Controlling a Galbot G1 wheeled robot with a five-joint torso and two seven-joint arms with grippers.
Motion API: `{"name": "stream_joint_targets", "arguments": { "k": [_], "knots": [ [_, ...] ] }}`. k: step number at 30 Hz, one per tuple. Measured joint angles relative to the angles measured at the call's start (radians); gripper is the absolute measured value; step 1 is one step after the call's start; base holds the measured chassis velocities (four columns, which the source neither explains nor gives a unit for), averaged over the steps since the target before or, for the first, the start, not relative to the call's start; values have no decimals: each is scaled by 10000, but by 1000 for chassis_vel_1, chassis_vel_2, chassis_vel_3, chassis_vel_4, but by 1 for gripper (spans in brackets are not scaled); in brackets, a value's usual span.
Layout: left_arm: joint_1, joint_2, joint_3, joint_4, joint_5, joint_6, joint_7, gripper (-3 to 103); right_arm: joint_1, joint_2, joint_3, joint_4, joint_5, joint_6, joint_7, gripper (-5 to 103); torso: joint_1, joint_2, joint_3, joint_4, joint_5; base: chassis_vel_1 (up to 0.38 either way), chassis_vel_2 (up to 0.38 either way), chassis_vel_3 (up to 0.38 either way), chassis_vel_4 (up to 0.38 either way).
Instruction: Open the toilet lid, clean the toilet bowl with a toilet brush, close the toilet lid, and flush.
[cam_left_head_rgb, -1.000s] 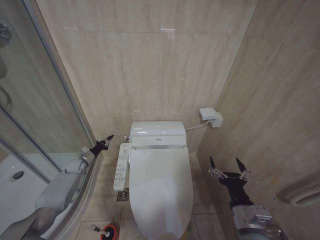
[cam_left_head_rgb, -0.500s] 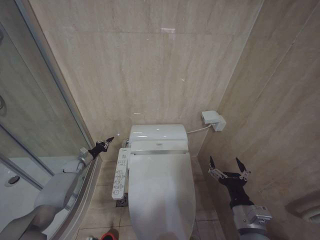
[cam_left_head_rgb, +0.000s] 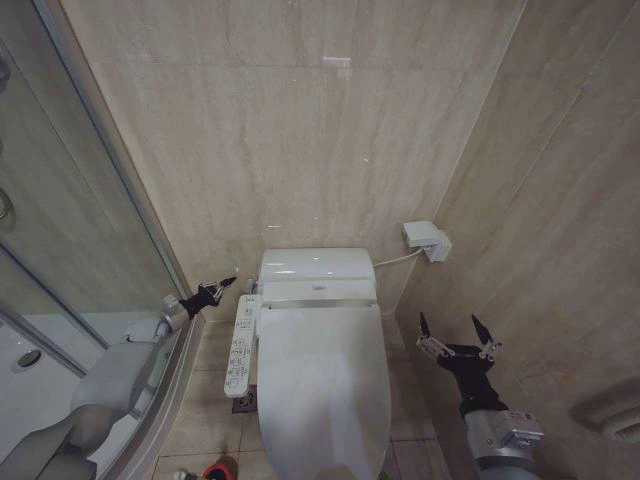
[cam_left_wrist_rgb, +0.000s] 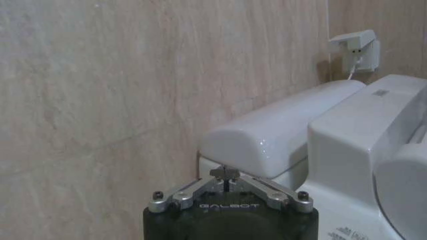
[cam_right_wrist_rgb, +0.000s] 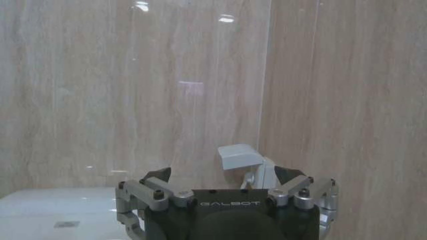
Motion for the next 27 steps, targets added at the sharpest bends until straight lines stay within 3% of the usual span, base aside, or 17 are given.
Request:
{"name": "stream_joint_targets", "arguments": {
  "k": [9, 27],
  "knots": [
    [-35, -243, 240, 145, 65, 28, -6, 0, 0, 0, 0, 0, 0, 0, 0, 100, 0, 0, 0, 0, 0, 0, 0, 0, 0],
    [41, -56, 280, 87, 66, 61, 285, 0, 0, 0, 0, 0, 0, 0, 0, 100, 0, 0, 0, 0, 0, 0, 0, 0, 0]
  ]
}}
